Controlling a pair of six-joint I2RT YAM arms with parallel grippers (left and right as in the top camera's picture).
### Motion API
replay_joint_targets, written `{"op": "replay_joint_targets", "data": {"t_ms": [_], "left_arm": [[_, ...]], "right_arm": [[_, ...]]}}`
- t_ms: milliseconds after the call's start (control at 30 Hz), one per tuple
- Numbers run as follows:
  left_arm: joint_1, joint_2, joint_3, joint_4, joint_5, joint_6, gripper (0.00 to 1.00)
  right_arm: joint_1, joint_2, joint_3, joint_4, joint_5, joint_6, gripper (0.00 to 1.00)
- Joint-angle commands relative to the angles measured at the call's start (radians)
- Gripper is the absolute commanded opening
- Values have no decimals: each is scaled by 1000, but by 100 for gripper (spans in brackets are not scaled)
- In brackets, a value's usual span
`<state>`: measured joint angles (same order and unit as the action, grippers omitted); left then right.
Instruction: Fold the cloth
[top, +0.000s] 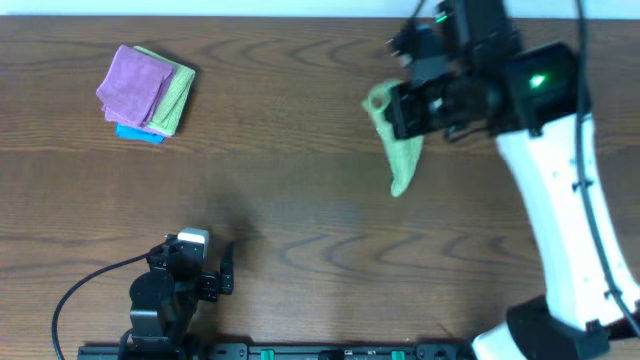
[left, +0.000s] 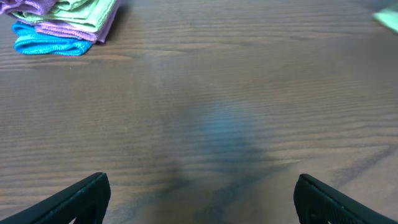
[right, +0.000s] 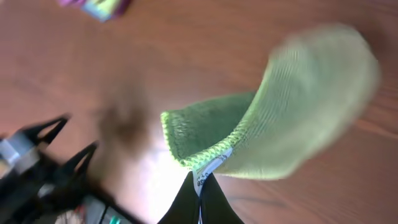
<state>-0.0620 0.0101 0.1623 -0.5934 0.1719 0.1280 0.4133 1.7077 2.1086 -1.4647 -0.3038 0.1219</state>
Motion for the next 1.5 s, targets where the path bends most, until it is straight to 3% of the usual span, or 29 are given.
{"op": "replay_joint_targets", "data": {"t_ms": [0, 167, 300, 467, 667, 700, 733, 767, 800, 900, 1033, 1167, 1233, 1467], "left_arm": [[-4, -6, -7, 3, -11, -8, 95], [-4, -6, -7, 3, -11, -8, 95], [-4, -6, -7, 3, -11, -8, 95], [-4, -6, -7, 3, -11, -8, 95], [-4, -6, -7, 3, -11, -8, 95], [-4, -6, -7, 3, -11, -8, 95], [-4, -6, -7, 3, -11, -8, 95], [-4, -6, -7, 3, -11, -8, 95], [-4, -6, -7, 3, -11, -8, 95], [-4, -6, -7, 3, -11, -8, 95], [-4, -6, -7, 3, -11, -8, 95], [-4, -6, -7, 3, -11, -8, 96], [-4, -6, -7, 3, -11, -8, 95], [-4, -6, -7, 3, -11, -8, 95]], "right_arm": [[140, -22, 16, 12, -34, 3, 1], [299, -22, 18, 75, -45, 4, 1], [327, -27, 39, 103, -74, -11, 1], [260, -40, 53, 82, -34, -86, 1], [97, -14, 17, -66, 347, -64, 1], [69, -5, 3, -89, 435, -15, 6], [43, 4, -10, -109, 490, 31, 27], [25, 13, -20, -119, 494, 45, 59], [11, 21, -27, -127, 480, 46, 77], [-14, 49, -31, -136, 425, 45, 99], [-13, 73, -31, -136, 414, 45, 98], [1, 93, -79, -114, 294, 9, 77], [26, 95, -171, -58, 237, -35, 69], [149, 95, -453, 199, 119, -97, 61]]}}
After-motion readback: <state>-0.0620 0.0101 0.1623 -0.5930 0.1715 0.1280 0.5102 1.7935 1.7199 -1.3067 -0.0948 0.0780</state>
